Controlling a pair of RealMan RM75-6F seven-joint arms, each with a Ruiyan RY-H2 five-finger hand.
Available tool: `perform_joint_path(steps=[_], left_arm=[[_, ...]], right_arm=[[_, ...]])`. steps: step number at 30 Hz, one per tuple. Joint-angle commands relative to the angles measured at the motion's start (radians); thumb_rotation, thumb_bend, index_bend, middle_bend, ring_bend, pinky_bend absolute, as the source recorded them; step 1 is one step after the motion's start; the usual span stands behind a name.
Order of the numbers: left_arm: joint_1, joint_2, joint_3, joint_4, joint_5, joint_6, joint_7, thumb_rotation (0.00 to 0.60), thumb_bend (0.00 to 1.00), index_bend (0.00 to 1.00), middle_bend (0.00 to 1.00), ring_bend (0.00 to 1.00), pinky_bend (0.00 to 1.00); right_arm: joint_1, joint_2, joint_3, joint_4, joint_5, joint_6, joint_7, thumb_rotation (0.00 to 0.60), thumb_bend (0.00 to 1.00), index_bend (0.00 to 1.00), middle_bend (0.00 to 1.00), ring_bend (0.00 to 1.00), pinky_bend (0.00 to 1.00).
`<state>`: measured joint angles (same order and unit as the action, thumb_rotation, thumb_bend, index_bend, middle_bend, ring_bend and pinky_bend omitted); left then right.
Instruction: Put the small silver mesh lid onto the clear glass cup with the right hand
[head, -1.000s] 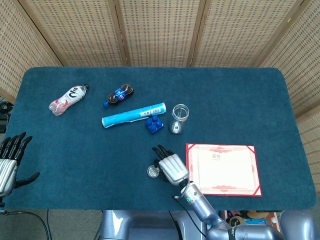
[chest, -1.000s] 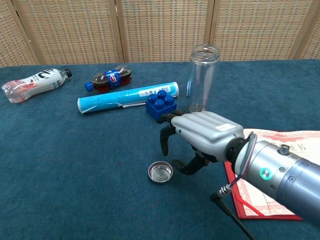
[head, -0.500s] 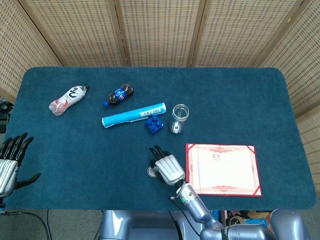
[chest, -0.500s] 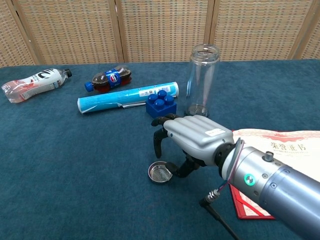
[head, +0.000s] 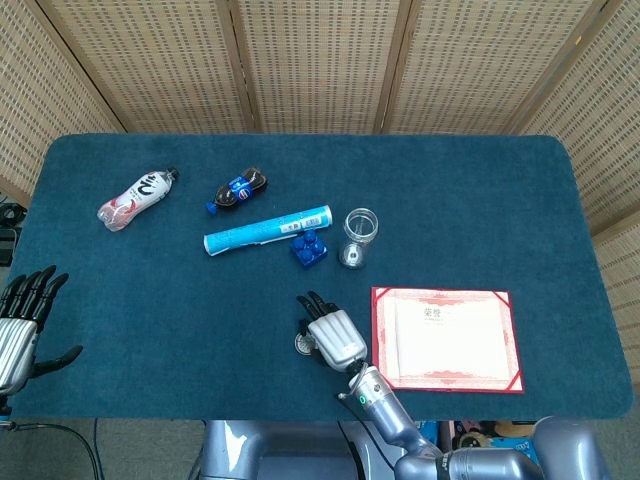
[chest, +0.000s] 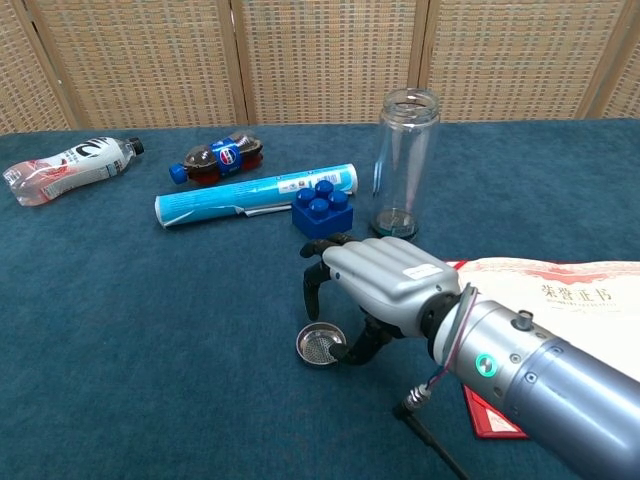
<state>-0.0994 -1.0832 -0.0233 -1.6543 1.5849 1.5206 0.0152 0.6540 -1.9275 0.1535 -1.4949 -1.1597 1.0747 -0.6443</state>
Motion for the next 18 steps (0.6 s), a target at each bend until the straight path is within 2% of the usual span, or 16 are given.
perform_joint_path(steps=[1, 18], left_arm=[[-0.001, 0.000, 0.000, 0.000, 0.000, -0.001, 0.000, 0.600, 0.18, 0.00, 0.00, 0.00, 0.00], [-0.001, 0.003, 0.000, 0.005, -0.001, 0.000, -0.019, 0.600, 0.18, 0.00, 0.00, 0.00, 0.00]], right_arm=[[0.002, -0.003, 0.002, 0.002, 0.002, -0.002, 0.005, 0.600, 0.44, 0.49, 0.18, 0.00, 0.33], [0.036, -0.046, 0.019, 0.077, 0.027, -0.030, 0.009, 0.600, 0.44, 0.51, 0.20, 0.00, 0.34]])
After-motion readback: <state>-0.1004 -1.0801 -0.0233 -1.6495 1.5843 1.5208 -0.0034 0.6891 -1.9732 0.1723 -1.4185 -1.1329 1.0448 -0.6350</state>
